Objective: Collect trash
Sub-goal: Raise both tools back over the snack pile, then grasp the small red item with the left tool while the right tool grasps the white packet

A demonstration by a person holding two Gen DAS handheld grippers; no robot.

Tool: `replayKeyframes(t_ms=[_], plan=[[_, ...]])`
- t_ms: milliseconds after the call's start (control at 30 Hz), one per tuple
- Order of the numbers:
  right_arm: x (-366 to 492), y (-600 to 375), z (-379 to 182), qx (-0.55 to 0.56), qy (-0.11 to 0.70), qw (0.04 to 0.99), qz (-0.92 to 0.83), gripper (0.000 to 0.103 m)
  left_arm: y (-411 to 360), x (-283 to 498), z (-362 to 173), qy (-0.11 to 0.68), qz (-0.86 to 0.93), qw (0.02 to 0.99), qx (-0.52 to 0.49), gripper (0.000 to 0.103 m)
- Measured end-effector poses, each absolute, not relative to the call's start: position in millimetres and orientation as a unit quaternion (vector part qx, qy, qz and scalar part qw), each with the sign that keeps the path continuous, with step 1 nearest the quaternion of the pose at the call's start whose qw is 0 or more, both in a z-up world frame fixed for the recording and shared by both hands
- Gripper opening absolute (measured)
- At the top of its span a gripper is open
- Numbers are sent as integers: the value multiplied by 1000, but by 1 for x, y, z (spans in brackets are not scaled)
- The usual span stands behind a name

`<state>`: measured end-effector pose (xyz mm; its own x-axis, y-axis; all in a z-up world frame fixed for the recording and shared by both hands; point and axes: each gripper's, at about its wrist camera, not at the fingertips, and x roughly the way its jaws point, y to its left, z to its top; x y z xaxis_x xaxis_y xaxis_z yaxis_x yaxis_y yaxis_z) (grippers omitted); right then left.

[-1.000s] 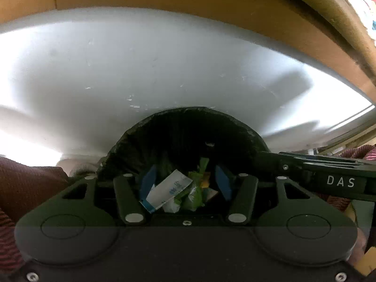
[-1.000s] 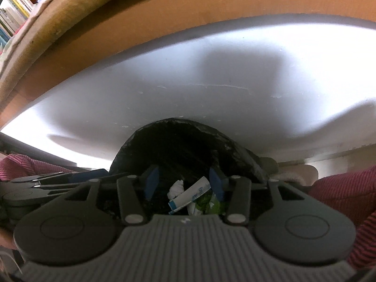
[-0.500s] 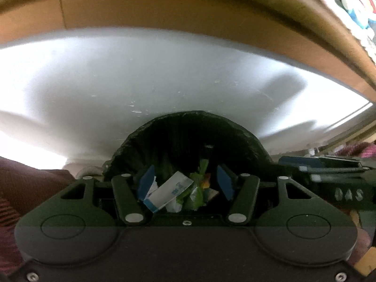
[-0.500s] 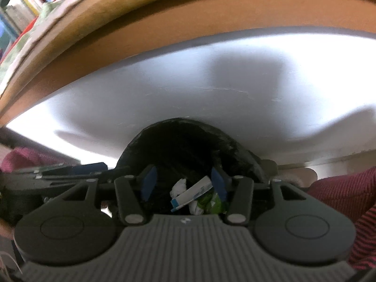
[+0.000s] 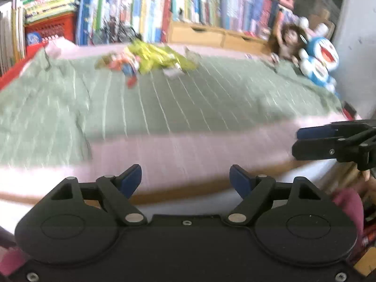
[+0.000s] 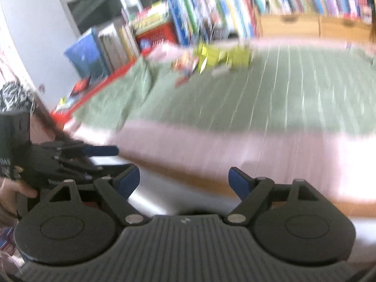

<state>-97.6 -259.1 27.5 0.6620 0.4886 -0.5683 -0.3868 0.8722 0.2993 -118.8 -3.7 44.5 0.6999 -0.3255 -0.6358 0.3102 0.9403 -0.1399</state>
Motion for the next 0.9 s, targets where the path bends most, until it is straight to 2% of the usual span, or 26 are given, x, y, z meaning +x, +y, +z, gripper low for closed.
replayKeyframes(t_ms=[133,300,567,733,833,867,900], plan=[[-64,-254,47,37,300,936,179,89,3,-77,62,321,-151,934,-33,72],[-10,-245,48,17,307,934,182,89,12,-11,67,317,-127,939,-38,48],[70,-210,43,-23,308,931,196,89,9,80,40,330,-112,937,-35,40],[109,-187,17,-51,329,922,199,85,3,118,16,349,-92,932,-26,29],[123,-176,4,-57,342,917,198,84,1,121,10,334,-90,938,-14,17],[126,-172,1,-63,343,917,195,83,1,121,9,333,-90,939,-12,10],[130,-168,-1,-67,343,916,195,83,1,122,9,330,-87,940,-10,9]])
